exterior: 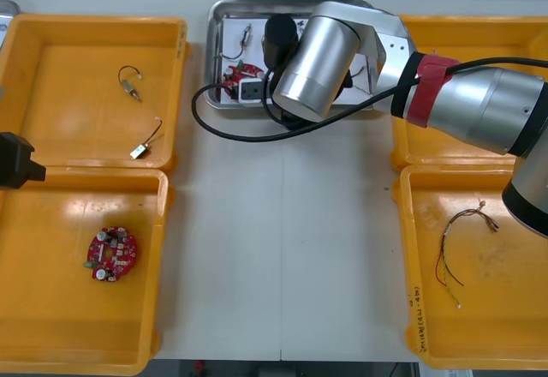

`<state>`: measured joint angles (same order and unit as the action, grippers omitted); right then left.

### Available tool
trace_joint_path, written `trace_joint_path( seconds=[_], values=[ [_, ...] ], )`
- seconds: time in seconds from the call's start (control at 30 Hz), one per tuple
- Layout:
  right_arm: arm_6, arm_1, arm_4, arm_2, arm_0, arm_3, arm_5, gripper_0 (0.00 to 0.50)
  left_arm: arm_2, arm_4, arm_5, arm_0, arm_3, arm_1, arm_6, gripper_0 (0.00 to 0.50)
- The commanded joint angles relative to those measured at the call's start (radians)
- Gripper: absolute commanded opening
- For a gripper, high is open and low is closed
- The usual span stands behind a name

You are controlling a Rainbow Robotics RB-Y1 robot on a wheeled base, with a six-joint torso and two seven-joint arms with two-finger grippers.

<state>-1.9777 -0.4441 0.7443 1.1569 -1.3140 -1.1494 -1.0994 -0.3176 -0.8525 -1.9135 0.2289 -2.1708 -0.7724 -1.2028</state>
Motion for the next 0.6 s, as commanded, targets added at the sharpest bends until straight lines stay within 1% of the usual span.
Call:
trace_joint_path(
  seconds=[0.03, 0.23, 0.33, 0.4, 0.6],
  values=[
    [-0.061, 0.004, 0.017, -0.040, -0.057, 0.007, 0.004, 0.500, -0.029, -0.008, -0.006, -0.002, -0.032, -0.010, -0.066, 0.500],
    [-0.072, 0.004, 0.055, -0.079, -0.057, 0.010, -0.034, 0.500, -0.029, -0.008, -0.006, -0.002, -0.032, -0.010, -0.066, 0.500],
    [-0.072, 0.015, 0.078, -0.126, -0.057, 0.008, -0.096, 0.500, -0.029, -0.008, -0.006, -0.002, -0.032, -0.010, -0.066, 0.500],
    [-0.063, 0.024, 0.099, -0.169, -0.056, 0.005, -0.157, 0.500, -0.029, -0.008, -0.006, -0.002, -0.032, -0.010, -0.066, 0.500],
    [-0.041, 0.031, 0.164, -0.267, -0.048, -0.007, -0.295, 0.500, -0.029, -0.008, -0.006, -0.002, -0.032, -0.010, -0.066, 0.500]
  ],
)
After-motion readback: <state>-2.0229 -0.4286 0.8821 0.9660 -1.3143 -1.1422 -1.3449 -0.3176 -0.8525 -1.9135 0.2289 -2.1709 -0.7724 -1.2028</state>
